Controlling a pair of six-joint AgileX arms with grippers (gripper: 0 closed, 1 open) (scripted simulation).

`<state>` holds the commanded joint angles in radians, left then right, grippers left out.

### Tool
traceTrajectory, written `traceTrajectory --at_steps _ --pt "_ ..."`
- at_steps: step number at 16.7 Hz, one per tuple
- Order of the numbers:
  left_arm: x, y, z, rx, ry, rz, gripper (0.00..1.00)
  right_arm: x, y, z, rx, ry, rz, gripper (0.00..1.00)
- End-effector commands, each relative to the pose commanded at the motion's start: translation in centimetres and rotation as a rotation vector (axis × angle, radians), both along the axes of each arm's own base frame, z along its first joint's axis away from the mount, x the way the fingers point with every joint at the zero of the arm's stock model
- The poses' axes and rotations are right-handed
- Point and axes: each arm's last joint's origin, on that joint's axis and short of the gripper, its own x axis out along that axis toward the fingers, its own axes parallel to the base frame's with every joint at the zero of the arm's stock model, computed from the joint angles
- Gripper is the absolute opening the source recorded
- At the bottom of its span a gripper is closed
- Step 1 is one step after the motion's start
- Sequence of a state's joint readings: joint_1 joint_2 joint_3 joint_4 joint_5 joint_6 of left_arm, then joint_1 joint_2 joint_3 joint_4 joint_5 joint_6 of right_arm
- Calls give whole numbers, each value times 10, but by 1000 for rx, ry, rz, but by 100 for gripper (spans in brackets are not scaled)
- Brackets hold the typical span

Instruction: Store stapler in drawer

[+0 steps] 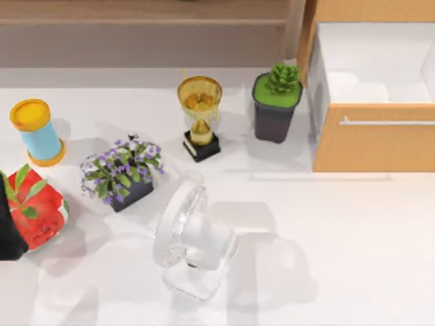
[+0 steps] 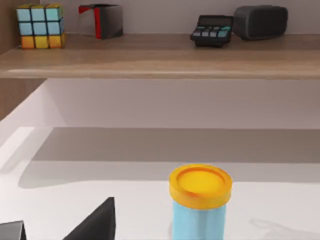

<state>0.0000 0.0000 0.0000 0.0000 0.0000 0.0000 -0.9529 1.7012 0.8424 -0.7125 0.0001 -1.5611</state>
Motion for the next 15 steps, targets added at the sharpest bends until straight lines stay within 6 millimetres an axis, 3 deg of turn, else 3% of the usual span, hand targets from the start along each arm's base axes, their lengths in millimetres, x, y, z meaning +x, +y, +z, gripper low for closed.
traceTrajectory --at_steps 4,15 --pt "0 0 0 0 0 0 100 0 0 -2 2 2 0 100" --pt "0 0 0 0 0 0 100 0 0 -2 2 2 0 17"
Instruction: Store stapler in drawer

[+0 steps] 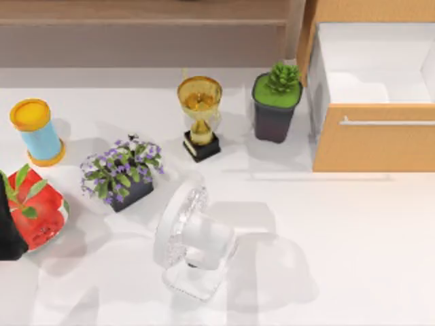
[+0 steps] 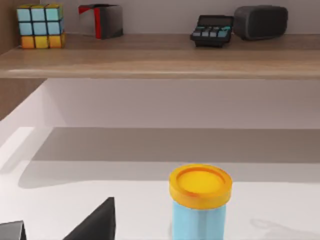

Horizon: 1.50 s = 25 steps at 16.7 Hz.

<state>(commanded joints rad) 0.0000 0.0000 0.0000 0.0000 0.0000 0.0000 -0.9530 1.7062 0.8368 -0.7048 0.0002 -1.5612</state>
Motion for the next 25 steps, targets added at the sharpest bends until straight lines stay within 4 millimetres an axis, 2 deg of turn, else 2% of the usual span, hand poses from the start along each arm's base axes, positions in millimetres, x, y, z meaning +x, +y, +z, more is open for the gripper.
traceTrajectory --at_steps 2,3,12,18,25 --pt "0 0 0 0 0 0 100 0 0 0 0 0 0 2" --pt "0 0 0 0 0 0 100 0 0 0 0 0 0 0" --pt "0 0 0 0 0 0 100 0 0 2 -2 -1 -1 0" --pt "0 0 0 0 0 0 100 0 0 29 -1 -1 0 0" --pt "0 0 0 0 0 0 100 5 -1 35 -9 -7 -17 0"
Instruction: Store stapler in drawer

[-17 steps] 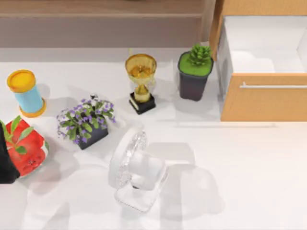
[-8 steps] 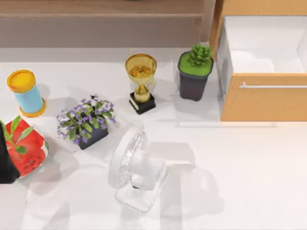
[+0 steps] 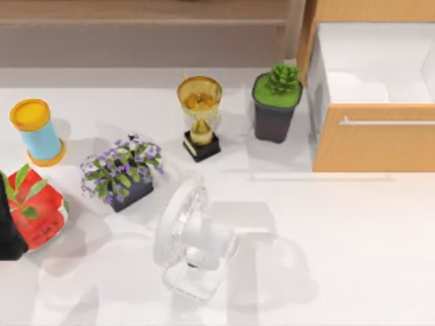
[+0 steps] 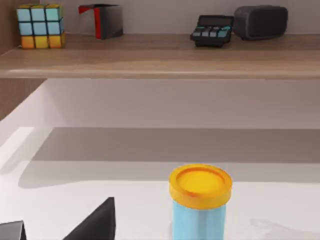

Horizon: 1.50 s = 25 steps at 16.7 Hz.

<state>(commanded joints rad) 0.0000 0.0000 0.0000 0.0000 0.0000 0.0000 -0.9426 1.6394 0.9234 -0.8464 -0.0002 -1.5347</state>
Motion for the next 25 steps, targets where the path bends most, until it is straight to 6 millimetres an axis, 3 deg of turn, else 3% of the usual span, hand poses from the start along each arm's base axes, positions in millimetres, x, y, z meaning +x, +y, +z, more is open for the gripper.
traceTrajectory --at_steps 4,8,13,16,20,25 --pt "0 0 0 0 0 0 100 30 -6 40 -77 -74 -97 0" --pt "0 0 0 0 0 0 100 77 2 108 -157 -231 -250 0" --pt "0 0 0 0 0 0 100 134 47 194 -136 -464 -426 0" --pt "0 0 0 0 0 0 100 166 85 225 -54 -549 -514 0" --pt "0 0 0 0 0 0 100 216 143 227 71 -541 -582 0" --pt "0 0 0 0 0 0 100 274 222 179 147 -402 -598 0"
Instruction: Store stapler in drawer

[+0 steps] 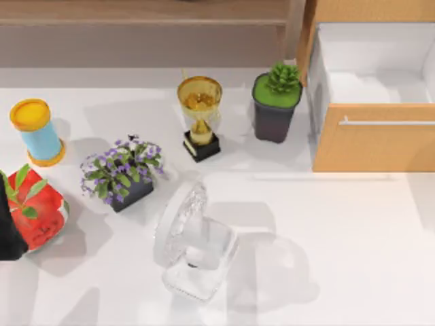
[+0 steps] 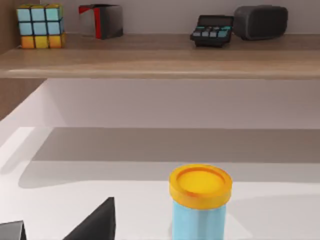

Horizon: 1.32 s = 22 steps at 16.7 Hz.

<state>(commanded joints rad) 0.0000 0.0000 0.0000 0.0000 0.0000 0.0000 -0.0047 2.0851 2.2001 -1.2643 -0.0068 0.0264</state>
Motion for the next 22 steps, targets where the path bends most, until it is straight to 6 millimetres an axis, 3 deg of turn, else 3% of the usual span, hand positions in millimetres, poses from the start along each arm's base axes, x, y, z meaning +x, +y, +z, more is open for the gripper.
traceTrajectory --at_steps 5,7,10,22 --pt "0 0 0 0 0 0 100 34 55 -88 12 215 11 0" --pt "0 0 0 0 0 0 100 41 65 -126 -3 309 5 0" --pt "0 0 0 0 0 0 100 43 69 -162 -23 404 -6 0" --pt "0 0 0 0 0 0 100 43 69 -178 -26 422 -8 0"
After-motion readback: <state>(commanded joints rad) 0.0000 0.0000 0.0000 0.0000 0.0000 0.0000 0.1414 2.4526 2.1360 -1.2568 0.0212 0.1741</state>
